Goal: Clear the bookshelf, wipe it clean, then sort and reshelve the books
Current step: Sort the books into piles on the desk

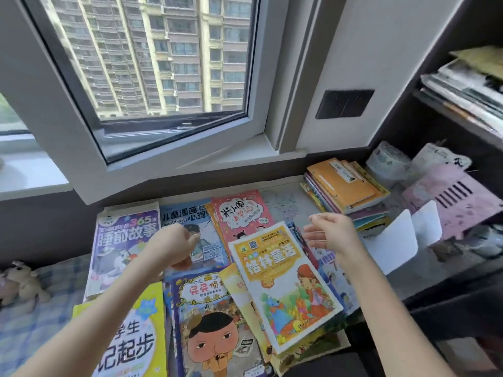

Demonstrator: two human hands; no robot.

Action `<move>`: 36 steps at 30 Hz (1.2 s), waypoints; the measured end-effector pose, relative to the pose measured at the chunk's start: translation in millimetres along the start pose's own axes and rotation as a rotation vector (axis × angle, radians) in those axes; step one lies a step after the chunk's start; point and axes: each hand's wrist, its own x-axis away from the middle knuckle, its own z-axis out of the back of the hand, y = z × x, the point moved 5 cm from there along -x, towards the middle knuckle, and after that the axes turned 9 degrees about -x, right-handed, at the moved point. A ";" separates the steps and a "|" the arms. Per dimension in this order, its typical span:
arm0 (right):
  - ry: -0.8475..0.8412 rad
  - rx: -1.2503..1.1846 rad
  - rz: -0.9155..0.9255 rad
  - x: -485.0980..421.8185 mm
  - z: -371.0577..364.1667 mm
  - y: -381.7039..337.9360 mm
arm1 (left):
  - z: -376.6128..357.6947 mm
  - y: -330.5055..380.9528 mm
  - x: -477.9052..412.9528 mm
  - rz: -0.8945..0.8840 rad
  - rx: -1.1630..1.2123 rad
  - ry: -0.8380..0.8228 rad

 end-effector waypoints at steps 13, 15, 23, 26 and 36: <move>0.543 0.635 0.021 -87.9 64.7 3.1 | 31.7 117.2 -65.7 -0.274 0.516 0.005; 0.514 0.794 0.054 -122.2 69.1 2.8 | 32.7 129.6 -81.2 -0.277 0.525 0.007; 0.243 1.307 0.097 -215.5 75.4 16.9 | 28.6 148.6 -120.1 -0.227 0.488 -0.004; 0.229 1.372 0.140 -220.0 76.4 20.1 | 27.7 157.5 -132.8 -0.220 0.479 -0.007; 0.405 1.207 0.294 -244.5 118.0 8.8 | 14.1 204.9 -149.1 -0.287 0.518 -0.082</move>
